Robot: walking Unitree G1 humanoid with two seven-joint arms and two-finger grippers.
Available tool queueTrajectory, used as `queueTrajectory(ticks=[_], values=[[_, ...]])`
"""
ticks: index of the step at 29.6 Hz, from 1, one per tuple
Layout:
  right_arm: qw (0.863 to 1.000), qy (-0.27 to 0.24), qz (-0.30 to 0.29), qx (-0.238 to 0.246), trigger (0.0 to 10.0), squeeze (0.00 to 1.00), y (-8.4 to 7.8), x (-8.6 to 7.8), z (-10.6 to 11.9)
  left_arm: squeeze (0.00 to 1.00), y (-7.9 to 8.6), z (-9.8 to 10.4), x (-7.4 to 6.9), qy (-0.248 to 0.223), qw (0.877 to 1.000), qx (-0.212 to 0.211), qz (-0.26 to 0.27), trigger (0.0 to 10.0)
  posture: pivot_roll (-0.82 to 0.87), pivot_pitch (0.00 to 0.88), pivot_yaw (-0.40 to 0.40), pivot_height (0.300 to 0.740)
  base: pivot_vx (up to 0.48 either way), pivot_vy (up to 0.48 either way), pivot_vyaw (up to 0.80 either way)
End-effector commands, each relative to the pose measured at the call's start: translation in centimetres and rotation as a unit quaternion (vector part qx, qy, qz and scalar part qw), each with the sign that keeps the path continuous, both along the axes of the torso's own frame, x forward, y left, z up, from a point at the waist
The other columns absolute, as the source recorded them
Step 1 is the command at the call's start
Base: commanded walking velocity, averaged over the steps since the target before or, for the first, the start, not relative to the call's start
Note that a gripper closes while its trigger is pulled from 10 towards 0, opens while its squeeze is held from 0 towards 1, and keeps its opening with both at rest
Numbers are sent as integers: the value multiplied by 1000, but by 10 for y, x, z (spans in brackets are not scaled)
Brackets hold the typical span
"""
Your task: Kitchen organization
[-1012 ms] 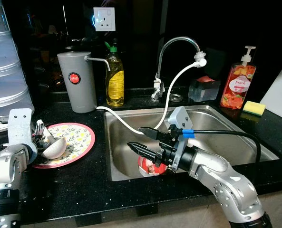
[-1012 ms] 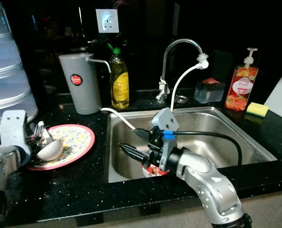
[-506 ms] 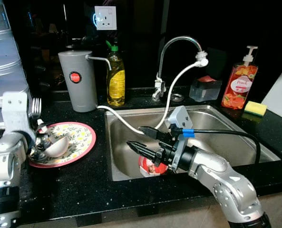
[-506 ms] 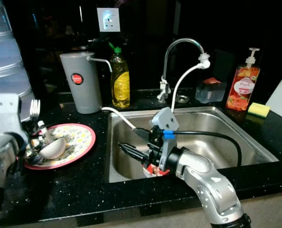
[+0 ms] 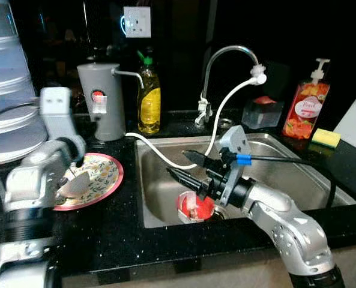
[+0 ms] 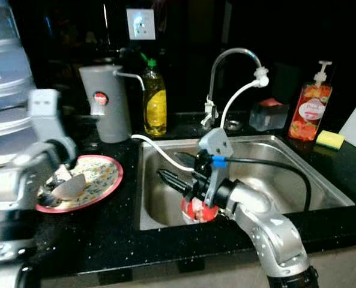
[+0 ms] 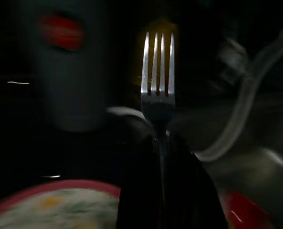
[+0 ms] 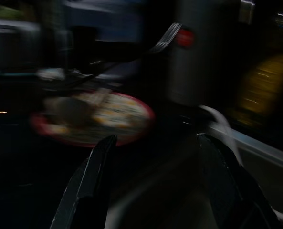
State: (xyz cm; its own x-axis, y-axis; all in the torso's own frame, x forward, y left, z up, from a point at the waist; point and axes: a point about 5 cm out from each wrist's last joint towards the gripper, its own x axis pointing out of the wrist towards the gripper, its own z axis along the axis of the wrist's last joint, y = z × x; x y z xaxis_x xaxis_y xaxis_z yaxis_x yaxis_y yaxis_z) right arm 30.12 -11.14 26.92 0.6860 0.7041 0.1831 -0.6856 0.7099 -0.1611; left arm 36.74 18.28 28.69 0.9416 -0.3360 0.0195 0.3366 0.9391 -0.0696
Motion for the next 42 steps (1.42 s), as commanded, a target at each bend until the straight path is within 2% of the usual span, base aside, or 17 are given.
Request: queueTrajectory(ticks=[1,2,3,5,6,8,12,15,22,24,25,29,31,38,39,40,42], values=[[999,14,-38,0,10000,0,-9,7,-3,0,-12,-1,2,11,999,10,-30,10000,-50,0,-10,740,0,0,0],[994,30,-105,10,10000,0,-24,19,-5,0,-34,-10,4,29,996,30,-81,10000,-56,0,-4,740,0,0,0],[994,30,-105,10,10000,0,-24,19,-5,0,-34,-10,4,29,996,30,-81,10000,-56,0,-4,740,0,0,0],[987,40,-154,16,10000,0,-37,26,-6,0,-50,-17,6,39,991,29,-121,10000,-55,0,-5,740,0,0,0],[987,40,-154,16,10000,0,-37,26,-6,0,-50,-17,6,39,991,29,-121,10000,-55,0,-5,740,0,0,0],[980,50,-189,27,10000,0,-48,31,-9,0,-66,-25,9,50,986,23,-155,10000,-61,2,-5,740,0,0,0],[973,61,-221,36,10000,0,-57,35,-11,0,-78,-34,12,67,982,25,-173,10000,-64,4,-4,740,0,0,0],[964,71,-253,32,10000,0,-65,37,-16,0,-91,-51,14,89,978,48,-184,10000,-73,5,2,740,0,0,0],[961,68,-265,40,10000,0,-65,38,-16,0,-99,-64,13,94,975,38,-196,10000,-69,6,2,740,0,0,0],[962,65,-261,43,10000,0,-63,39,-15,251,-99,-69,13,103,974,42,-196,10000,-67,6,1,740,0,0,0],[963,64,-259,43,10000,0,-61,39,-14,341,-99,-71,13,106,974,47,-196,10000,-67,6,1,740,0,0,0],[965,61,-253,45,10000,0,-58,39,-14,380,-99,-74,13,108,973,53,-197,10000,-63,5,-3,740,0,0,0],[965,59,-250,46,10000,0,-57,39,-13,1000,-98,-74,14,107,974,54,-193,10000,-63,4,-5,740,0,0,0],[967,50,-243,53,10000,0,-55,39,-9,1000,-93,-67,16,88,978,44,-183,10000,-60,2,-6,740,0,0,0],[968,48,-241,55,10000,0,-55,38,-9,322,-93,-65,16,79,979,44,-182,10000,-60,2,-6,740,0,0,0],[968,46,-240,57,10000,0,-54,38,-8,0,-92,-62,16,70,980,45,-180,10000,-60,2,-6,740,0,0,0],[970,38,-234,61,10000,0,-52,37,-6,0,-89,-55,15,47,983,54,-169,10000,-62,1,-6,740,0,0,0]])
